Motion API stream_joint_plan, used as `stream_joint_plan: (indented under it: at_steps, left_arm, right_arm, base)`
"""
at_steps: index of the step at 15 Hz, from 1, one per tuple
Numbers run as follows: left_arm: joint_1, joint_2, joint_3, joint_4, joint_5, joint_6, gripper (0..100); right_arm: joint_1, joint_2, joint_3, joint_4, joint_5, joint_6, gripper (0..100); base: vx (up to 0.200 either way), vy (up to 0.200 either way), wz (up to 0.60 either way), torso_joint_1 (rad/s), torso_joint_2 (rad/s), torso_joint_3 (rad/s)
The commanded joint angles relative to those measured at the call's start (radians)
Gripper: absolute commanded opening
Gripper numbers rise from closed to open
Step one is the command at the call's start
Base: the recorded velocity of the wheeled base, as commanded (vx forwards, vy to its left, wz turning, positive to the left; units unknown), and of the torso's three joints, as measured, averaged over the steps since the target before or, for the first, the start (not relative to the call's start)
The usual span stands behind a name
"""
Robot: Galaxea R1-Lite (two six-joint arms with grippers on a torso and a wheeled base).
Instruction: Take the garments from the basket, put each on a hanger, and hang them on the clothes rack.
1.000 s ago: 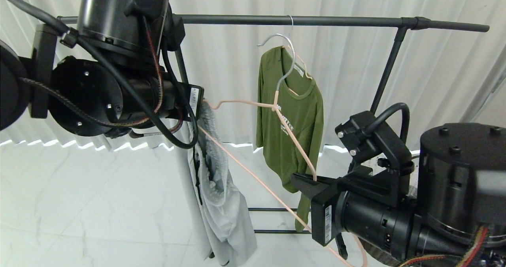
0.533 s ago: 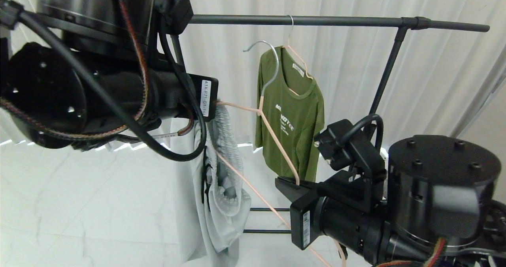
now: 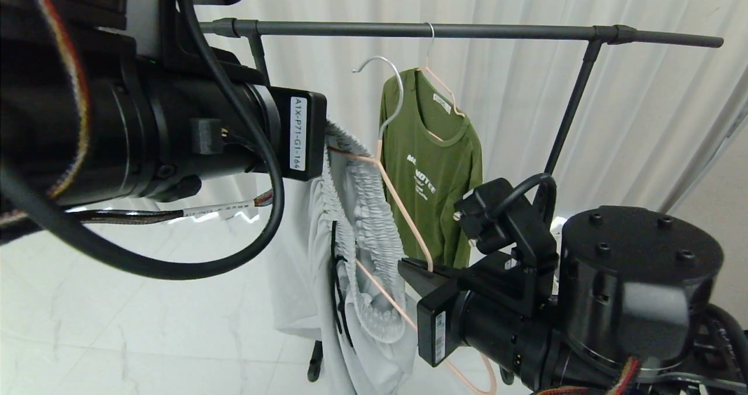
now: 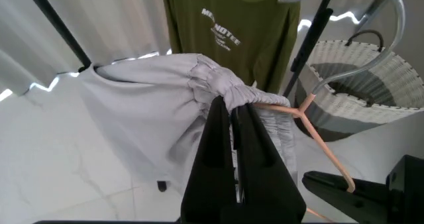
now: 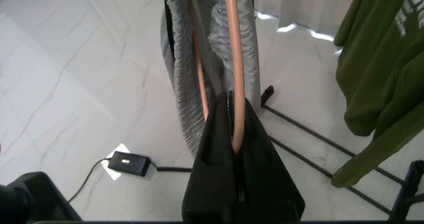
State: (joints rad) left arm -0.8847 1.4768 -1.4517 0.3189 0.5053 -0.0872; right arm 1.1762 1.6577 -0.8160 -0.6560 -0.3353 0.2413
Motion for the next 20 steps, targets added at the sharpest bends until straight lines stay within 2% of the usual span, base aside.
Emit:
stream_joint_plan:
  at_steps: [1, 4, 5, 6, 16, 17, 20]
  left_arm:
    - [-0.002, -0.018, 0.001, 0.0, -0.005, 0.0, 0]
    - [-0.019, -0.024, 0.001, -0.001, -0.014, -0.002, 0]
    - [-0.062, -0.029, -0.001, -0.003, -0.014, -0.003, 0]
    - [-0.085, -0.036, 0.004, -0.004, -0.014, -0.003, 0]
    - [-0.174, -0.095, 0.123, -0.004, -0.008, 0.001, 0]
    - [-0.177, -0.093, 0.125, -0.004, -0.01, 0.001, 100]
    - [-0.18, -0.093, 0.134, -0.004, -0.01, 0.001, 100]
  right_arm:
    - [-0.001, -0.015, 0.031, -0.047, -0.004, -0.042, 0]
    - [-0.003, -0.016, 0.074, -0.119, -0.004, -0.077, 0]
    - [-0.003, -0.007, 0.123, -0.238, -0.013, -0.115, 0]
    - [-0.004, -0.002, 0.13, -0.277, -0.027, -0.134, 0]
    - [-0.007, 0.013, 0.129, -0.407, -0.033, -0.206, 0]
    - [-0.007, 0.013, 0.129, -0.418, -0.033, -0.217, 0]
    - [-0.007, 0.01, 0.127, -0.424, -0.034, -0.232, 0]
  base:
    - [0.0, 0.0, 0.0, 0.0, 0.0, 0.0]
    - [0.0, 0.0, 0.0, 0.0, 0.0, 0.0]
    - [0.0, 0.0, 0.0, 0.0, 0.0, 0.0]
    - [0.0, 0.0, 0.0, 0.0, 0.0, 0.0]
    - [0.0, 0.0, 0.0, 0.0, 0.0, 0.0]
    - [0.0, 0.0, 0.0, 0.0, 0.0, 0.0]
    - [0.0, 0.0, 0.0, 0.0, 0.0, 0.0]
